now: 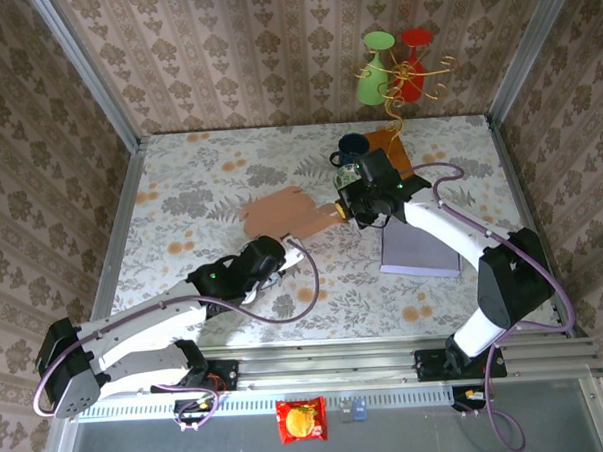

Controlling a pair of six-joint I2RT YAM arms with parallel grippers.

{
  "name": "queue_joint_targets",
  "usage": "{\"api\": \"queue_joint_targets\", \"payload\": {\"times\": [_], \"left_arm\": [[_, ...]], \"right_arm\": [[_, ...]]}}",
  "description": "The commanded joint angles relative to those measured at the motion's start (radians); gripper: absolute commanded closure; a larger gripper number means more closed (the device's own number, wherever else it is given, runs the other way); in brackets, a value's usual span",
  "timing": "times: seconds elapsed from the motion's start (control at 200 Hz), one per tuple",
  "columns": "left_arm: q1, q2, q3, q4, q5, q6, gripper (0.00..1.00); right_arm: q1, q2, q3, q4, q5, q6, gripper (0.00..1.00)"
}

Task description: Fold the paper box

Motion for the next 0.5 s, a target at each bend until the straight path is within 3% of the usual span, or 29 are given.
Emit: {"api": "queue_joint_targets", "payload": {"times": [0.0, 0.105, 0.185, 0.265, 0.375, 0.495], "left_arm": [[-0.004, -0.016, 0.027, 0.005, 0.018, 0.023, 1.00], [-0.004, -0.022, 0.045, -0.014, 0.030, 0.021, 1.00], [-0.004, -0.021, 0.070, -0.037, 0.026, 0.006, 1.00], [-0.004, -0.021, 0.098, -0.060, 0.026, -0.024, 1.00], [-0.003, -0.015, 0.134, -0.079, 0.027, -0.071, 1.00], [0.009, 0.004, 0.178, -0.100, 0.053, -0.124, 1.00]], "right_arm": [[-0.005, -0.032, 0.039, -0.048, -0.028, 0.022, 1.00], [-0.015, -0.036, 0.055, -0.047, -0.034, 0.022, 1.00], [-0.025, -0.055, 0.060, -0.029, -0.031, 0.023, 0.76], [-0.029, -0.100, 0.075, -0.051, 0.014, 0.011, 0.61], [-0.028, -0.190, 0.093, -0.152, 0.101, -0.035, 0.49], [0.006, -0.317, 0.045, -0.214, 0.175, -0.044, 0.45]]}}
